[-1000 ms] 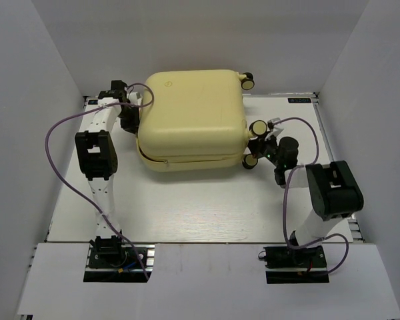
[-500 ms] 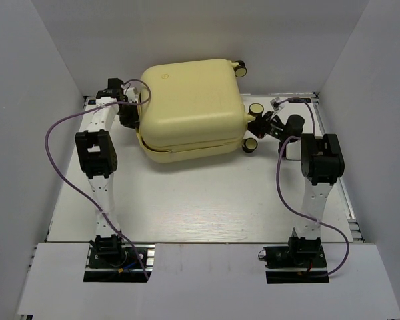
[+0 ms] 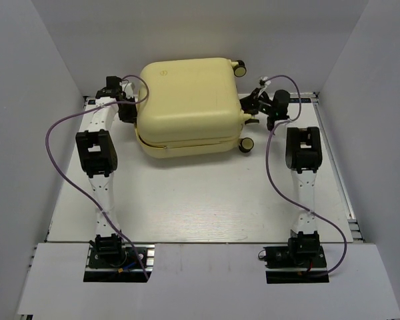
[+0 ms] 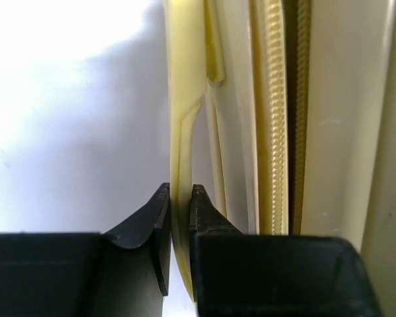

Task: Pack the luggage

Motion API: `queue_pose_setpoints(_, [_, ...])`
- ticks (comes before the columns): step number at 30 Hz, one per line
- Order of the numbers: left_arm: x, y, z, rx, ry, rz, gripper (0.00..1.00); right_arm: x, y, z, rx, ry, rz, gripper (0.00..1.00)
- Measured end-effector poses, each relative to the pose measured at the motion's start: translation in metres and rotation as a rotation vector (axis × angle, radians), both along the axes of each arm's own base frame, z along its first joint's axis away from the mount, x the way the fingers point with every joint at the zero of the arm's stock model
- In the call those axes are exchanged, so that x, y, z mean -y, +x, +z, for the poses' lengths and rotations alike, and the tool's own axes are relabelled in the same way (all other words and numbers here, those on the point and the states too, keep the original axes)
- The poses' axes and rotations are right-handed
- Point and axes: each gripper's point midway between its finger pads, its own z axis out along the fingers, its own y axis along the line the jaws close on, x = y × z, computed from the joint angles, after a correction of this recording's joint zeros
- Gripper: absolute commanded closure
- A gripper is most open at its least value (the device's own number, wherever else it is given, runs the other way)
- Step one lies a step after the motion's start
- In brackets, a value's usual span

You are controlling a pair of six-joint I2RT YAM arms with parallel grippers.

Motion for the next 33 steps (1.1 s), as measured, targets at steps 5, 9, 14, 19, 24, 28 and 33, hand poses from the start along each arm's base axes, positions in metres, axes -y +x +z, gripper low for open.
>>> queue_pose_setpoints(5, [-0.006,0.015,0.001,0.054,-0.016,0.034,1.0,-0.009,0.07,0.002,0.06,-0.048,-0.205,1.0])
queue_pose_setpoints(9, [-0.006,0.017,0.001,0.061,-0.031,0.039,1.0,-0.01,0.114,0.001,0.137,-0.046,-0.393,1.0])
queue_pose_setpoints(14, [-0.006,0.018,0.001,0.061,-0.039,0.033,0.97,-0.016,0.127,0.001,0.202,-0.039,-0.53,1.0])
queue_pose_setpoints(19, [-0.003,0.027,0.003,0.083,-0.076,0.02,0.89,-0.02,0.104,-0.007,0.207,-0.064,-0.51,1.0])
queue_pose_setpoints(24, [0.002,0.04,0.005,0.125,-0.084,0.002,0.69,-0.015,0.04,-0.001,0.149,-0.079,-0.46,1.0])
queue_pose_setpoints(28, [0.006,0.051,0.006,0.178,-0.052,-0.037,0.38,-0.01,-0.018,-0.003,0.089,-0.088,-0.416,1.0])
queue_pose_setpoints(33, [-0.003,0.058,0.004,0.21,-0.007,-0.021,0.0,0.005,-0.084,-0.003,0.022,-0.113,-0.422,1.0])
